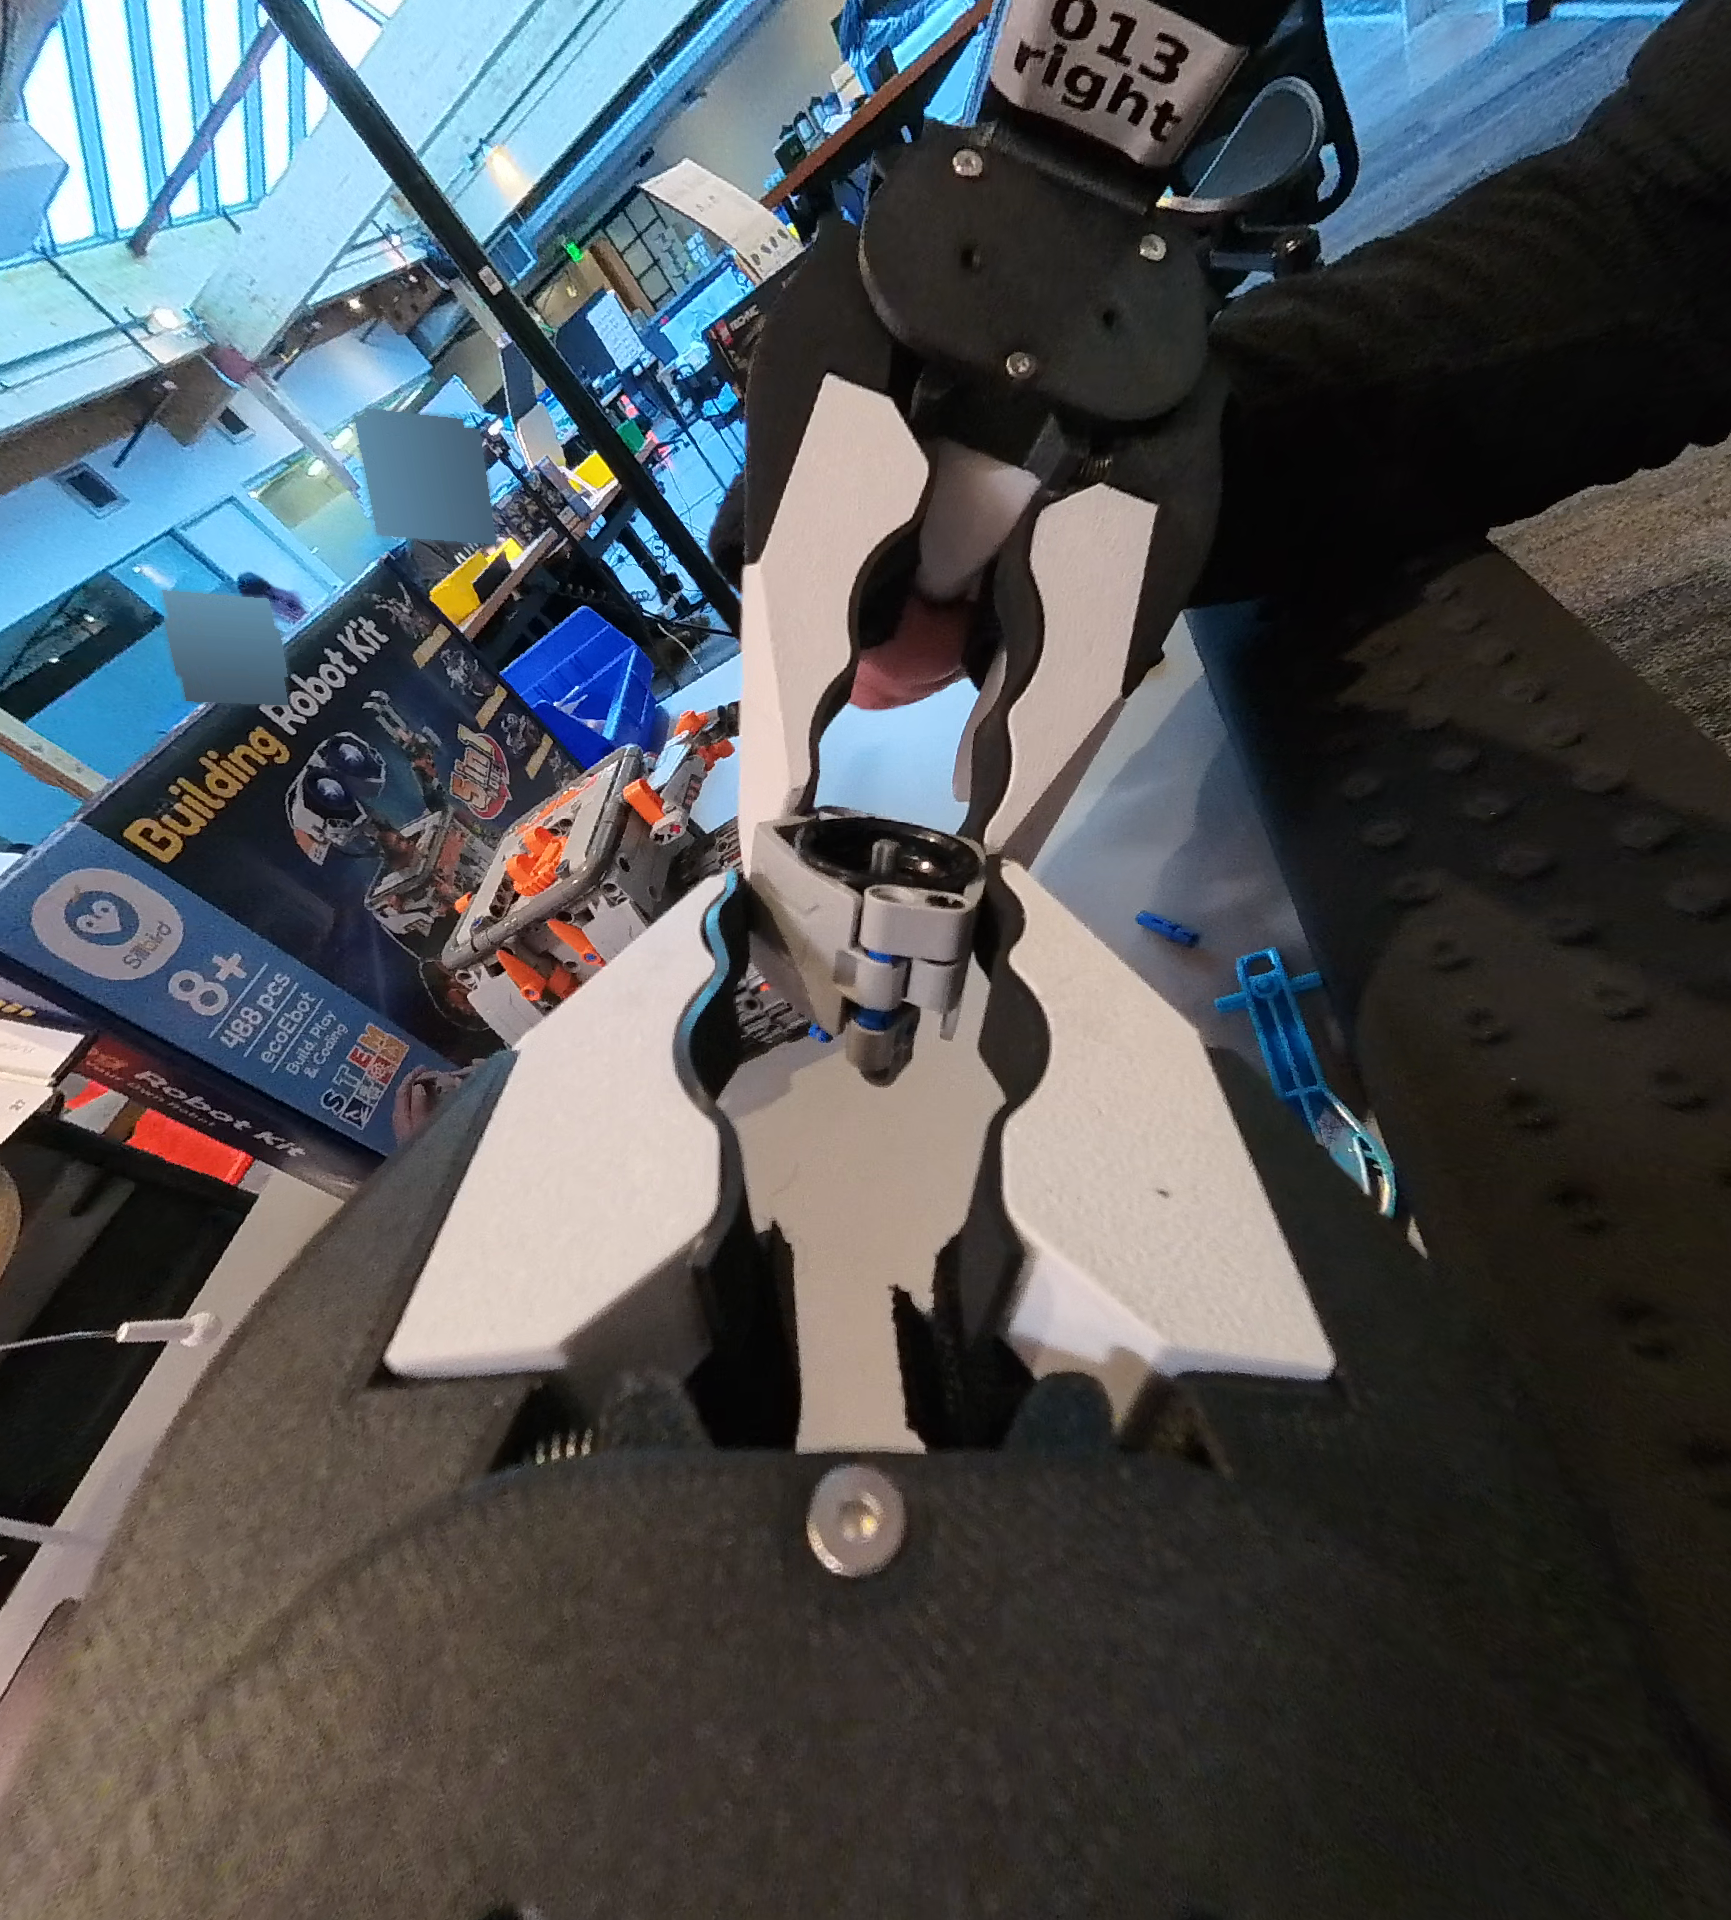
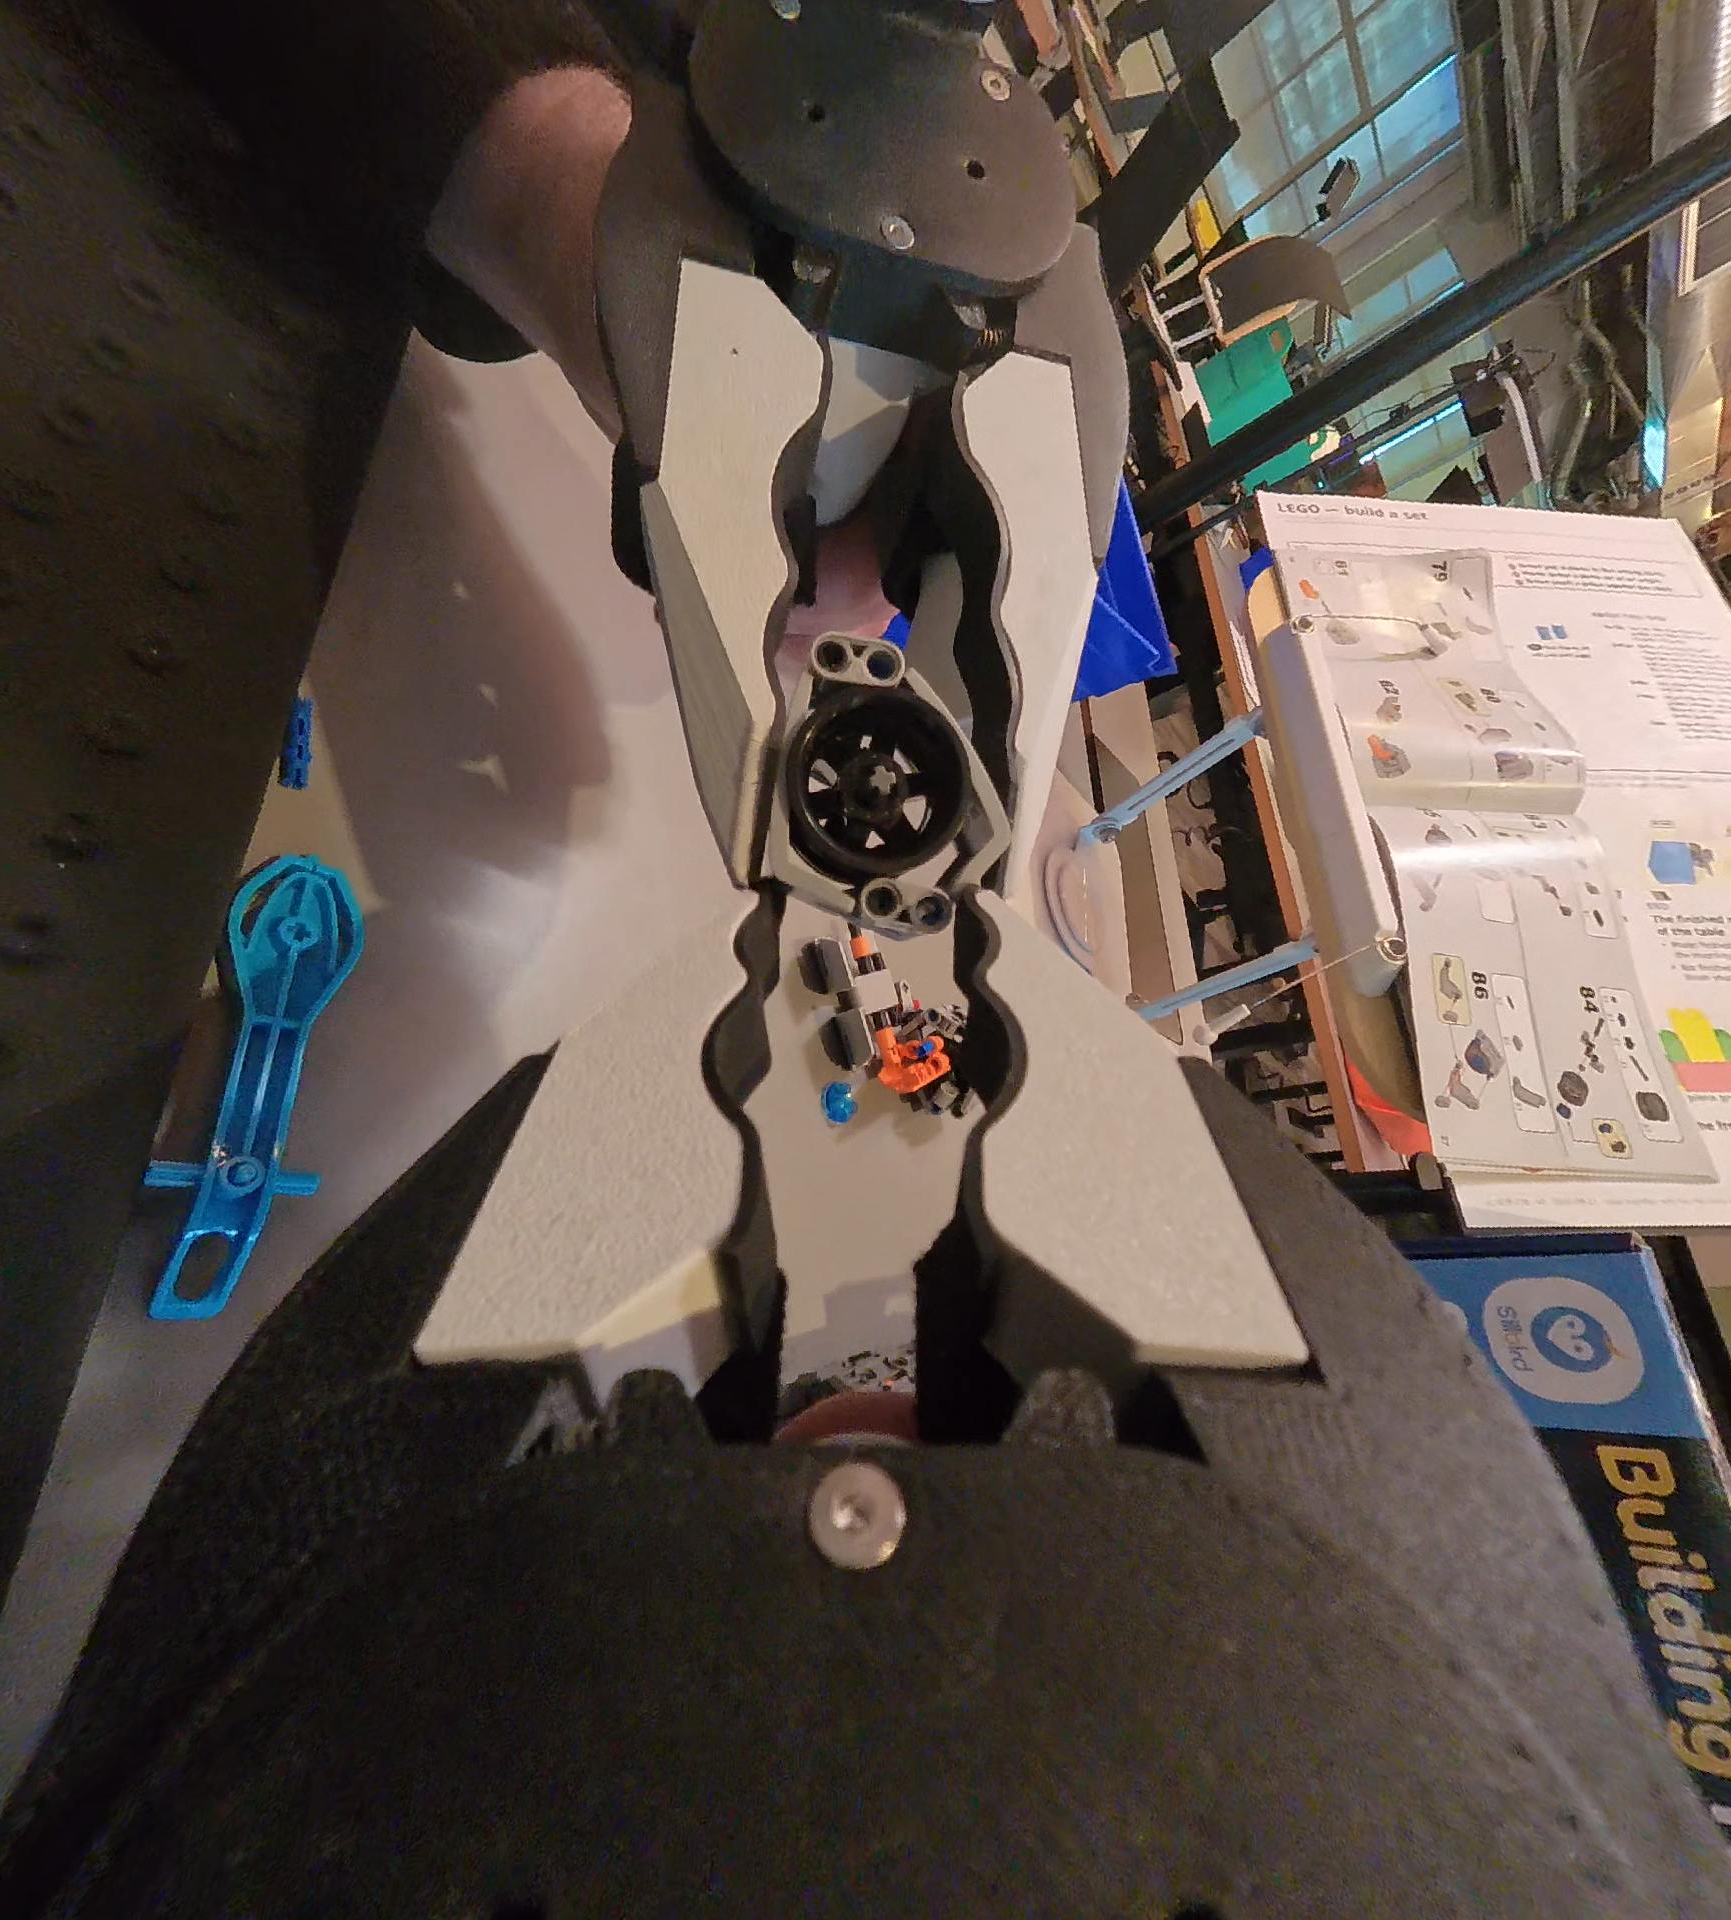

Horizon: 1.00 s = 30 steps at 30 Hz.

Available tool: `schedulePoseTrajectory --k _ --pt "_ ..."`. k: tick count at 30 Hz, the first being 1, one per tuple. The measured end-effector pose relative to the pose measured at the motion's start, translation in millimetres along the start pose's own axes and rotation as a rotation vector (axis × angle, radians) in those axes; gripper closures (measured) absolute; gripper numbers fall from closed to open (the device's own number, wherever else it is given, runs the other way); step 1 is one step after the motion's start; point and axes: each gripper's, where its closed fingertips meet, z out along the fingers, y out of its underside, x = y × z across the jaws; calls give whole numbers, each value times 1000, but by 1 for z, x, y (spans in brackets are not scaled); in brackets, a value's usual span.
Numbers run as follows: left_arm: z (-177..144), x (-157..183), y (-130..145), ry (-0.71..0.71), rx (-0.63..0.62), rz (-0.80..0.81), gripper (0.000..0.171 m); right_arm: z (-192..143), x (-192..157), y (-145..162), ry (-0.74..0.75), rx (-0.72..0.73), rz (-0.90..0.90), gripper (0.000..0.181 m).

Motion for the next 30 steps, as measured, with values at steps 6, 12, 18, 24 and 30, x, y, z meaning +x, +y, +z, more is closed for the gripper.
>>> schedulePoseTrajectory --k 6,12,18,24,30 --pt "0 -9 -2 -45 -10 24 128 1 9 2 25 32 31 150" --pt "-4 -19 -10 -143 -13 87 130 -9 17 -2 -57 162 255 153" --pt "-11 -22 -19 -207 -21 186 129 -23 25 -15 -249 382 628 149" --pt "-3 -8 -23 -219 -75 358 129 -17 10 -27 -424 470 786 135" --pt "0 -5 -22 -206 -70 359 129 -15 5 -28 -492 497 832 135"
